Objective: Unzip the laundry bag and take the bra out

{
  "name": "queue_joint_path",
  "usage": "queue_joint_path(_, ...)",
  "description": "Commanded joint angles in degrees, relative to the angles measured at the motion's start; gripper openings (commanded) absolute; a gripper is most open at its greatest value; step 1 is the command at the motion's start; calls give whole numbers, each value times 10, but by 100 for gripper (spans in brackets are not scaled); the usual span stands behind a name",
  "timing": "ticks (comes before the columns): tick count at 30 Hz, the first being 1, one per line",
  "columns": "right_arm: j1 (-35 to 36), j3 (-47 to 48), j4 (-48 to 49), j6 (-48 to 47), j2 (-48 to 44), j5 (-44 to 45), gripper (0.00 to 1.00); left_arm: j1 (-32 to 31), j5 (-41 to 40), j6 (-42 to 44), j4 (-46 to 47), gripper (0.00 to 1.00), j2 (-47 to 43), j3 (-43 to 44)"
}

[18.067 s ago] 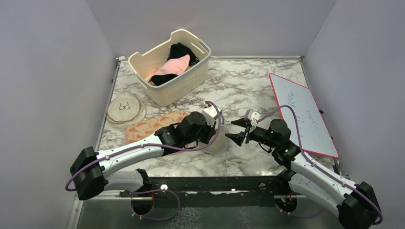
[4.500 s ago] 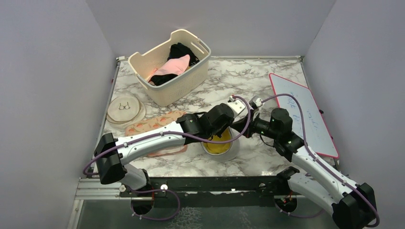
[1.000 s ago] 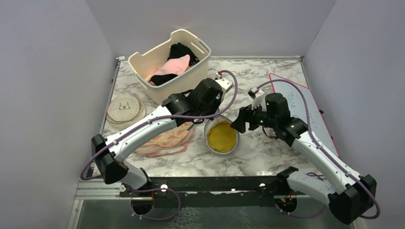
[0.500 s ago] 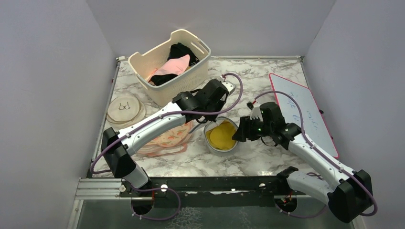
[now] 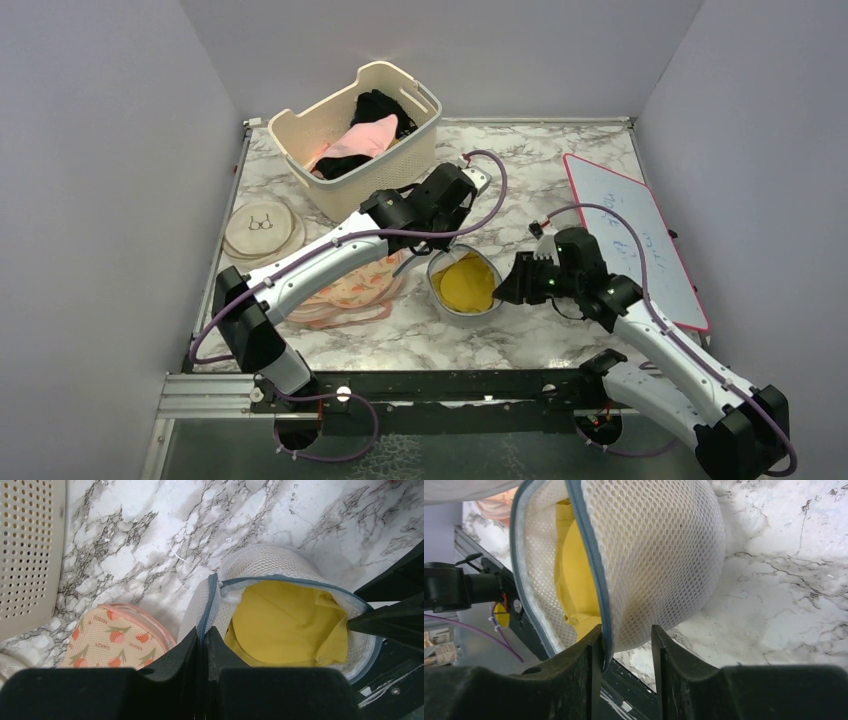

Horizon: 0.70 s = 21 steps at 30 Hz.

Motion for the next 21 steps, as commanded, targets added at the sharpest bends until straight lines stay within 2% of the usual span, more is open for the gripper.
queue_joint_path(1, 1, -10, 8, 32, -37, 16, 38, 3, -21, 6, -11, 0, 6, 22)
queue_joint_path(3, 1, -21, 22, 38, -48, 9, 33, 3, -26, 5, -10, 0, 7, 18)
queue_joint_path(8, 1, -38, 41, 50, -44, 20, 2, 5, -33, 13, -9, 0, 25, 28)
queue_joint_path(14, 1, -57, 55, 56, -44, 18, 1, 9, -82, 38, -13, 0, 66, 52)
queue_joint_path(17, 1, -63, 65, 53, -49, 14, 1, 9, -157, 57, -14, 9, 106, 77)
queue_joint_path(21, 1, -54, 55, 51, -49, 6, 1, 8, -249, 71, -32, 37, 154, 133)
